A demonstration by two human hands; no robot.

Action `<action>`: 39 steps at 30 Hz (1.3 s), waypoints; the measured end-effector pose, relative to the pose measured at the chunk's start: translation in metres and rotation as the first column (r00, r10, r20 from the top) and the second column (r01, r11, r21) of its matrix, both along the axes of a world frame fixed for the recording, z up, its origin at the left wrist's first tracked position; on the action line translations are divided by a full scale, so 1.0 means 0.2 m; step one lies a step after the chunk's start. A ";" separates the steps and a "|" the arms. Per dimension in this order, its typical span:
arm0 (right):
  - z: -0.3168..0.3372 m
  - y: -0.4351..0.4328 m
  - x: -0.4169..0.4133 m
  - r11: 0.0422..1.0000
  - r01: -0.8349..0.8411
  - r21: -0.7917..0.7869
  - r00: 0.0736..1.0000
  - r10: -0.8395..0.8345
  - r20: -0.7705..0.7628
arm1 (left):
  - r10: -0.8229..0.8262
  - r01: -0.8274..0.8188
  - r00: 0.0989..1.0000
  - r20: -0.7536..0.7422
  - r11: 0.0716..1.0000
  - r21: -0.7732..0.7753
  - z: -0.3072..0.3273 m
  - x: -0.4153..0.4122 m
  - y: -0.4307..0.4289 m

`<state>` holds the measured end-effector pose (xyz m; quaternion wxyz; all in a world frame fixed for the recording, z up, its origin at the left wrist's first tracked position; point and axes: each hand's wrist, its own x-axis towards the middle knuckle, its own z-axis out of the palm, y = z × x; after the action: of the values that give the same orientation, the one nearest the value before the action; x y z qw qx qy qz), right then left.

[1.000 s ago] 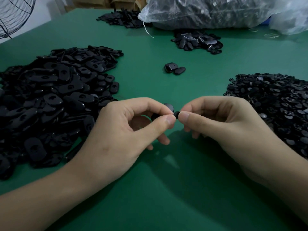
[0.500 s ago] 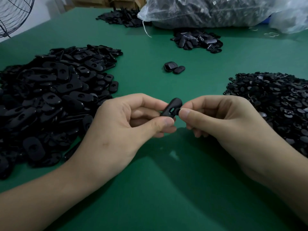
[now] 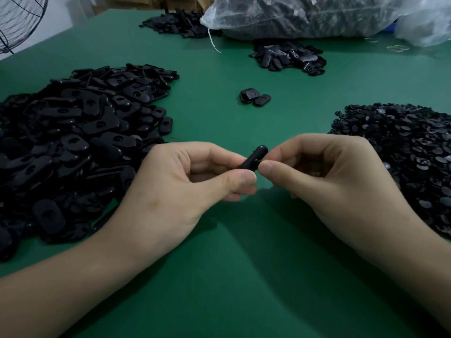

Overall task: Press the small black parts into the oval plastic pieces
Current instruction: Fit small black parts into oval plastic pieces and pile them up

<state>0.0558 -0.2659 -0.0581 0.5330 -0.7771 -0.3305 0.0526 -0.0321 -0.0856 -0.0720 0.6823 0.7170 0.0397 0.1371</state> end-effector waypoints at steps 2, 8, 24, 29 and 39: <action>0.00 0.00 -0.01 0.999 0.017 -0.039 0.997 -0.014 0.080 | -0.010 0.010 1.000 -0.010 1.000 -0.006 0.00 0.00 0.00; 0.01 0.01 -0.03 0.992 0.078 -0.095 0.974 -0.056 0.218 | -0.009 0.007 1.000 -0.030 0.999 -0.046 0.00 0.00 0.00; 0.02 0.01 -0.04 0.983 0.143 -0.113 0.975 -0.120 0.189 | -0.013 0.014 0.999 -0.033 0.999 0.051 -0.02 0.00 -0.02; 0.02 0.01 -0.05 0.983 0.155 -0.097 0.972 -0.135 0.191 | -0.010 0.012 0.999 -0.032 0.998 0.065 -0.02 0.00 -0.02; 0.02 0.01 -0.02 0.997 0.074 0.004 0.996 -0.074 0.047 | -0.044 0.046 0.999 -0.018 0.992 0.120 -0.01 -0.01 -0.02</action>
<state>0.0518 -0.2634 -0.0548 0.5276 -0.7892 -0.3141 0.0143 -0.0333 -0.0893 -0.0746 0.6405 0.7585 0.0204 0.1185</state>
